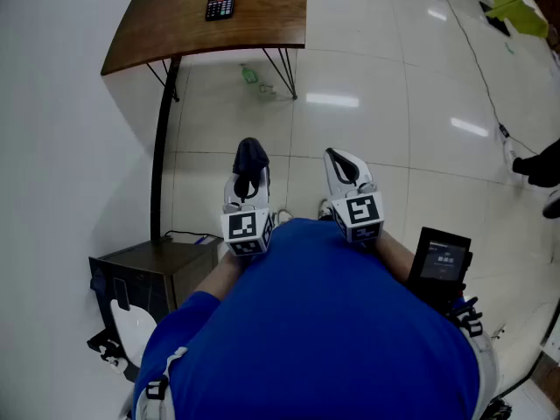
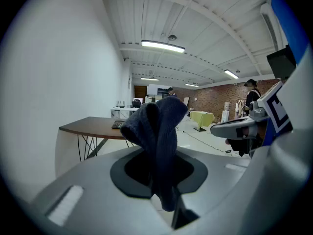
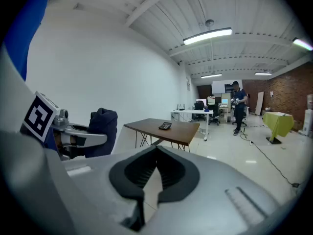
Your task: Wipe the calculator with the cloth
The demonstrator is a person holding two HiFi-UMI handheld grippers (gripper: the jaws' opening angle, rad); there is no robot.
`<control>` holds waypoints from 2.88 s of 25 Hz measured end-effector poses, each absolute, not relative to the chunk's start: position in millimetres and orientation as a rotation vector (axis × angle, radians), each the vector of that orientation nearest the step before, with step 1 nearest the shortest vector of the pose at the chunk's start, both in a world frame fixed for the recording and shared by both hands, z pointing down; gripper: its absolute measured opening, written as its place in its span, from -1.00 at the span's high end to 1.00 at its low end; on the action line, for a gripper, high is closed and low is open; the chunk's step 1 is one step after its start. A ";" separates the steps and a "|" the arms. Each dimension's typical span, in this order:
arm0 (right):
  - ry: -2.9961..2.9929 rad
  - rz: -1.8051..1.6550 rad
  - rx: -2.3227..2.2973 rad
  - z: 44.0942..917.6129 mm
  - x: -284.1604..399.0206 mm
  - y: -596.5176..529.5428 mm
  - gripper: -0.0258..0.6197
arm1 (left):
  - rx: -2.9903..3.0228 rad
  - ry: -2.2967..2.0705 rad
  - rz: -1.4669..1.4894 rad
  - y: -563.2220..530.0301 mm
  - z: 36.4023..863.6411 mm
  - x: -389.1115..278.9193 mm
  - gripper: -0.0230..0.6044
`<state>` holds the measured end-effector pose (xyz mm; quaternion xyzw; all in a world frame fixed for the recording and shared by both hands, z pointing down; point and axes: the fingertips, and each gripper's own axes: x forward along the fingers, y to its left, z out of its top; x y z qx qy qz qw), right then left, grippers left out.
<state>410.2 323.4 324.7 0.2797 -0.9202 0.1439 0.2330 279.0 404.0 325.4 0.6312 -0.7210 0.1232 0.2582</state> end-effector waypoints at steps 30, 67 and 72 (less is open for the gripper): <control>-2.479 0.422 0.904 346.0 397.9 175.0 0.91 | 1.834 -1.892 0.342 236.8 359.0 256.0 0.73; -2.385 0.438 0.989 402.7 268.3 -22.1 0.91 | 1.892 -1.753 0.346 28.7 428.6 126.7 0.73; -2.401 0.451 0.932 421.7 259.1 -64.1 0.92 | 1.836 -1.790 0.336 -13.2 439.3 119.0 0.73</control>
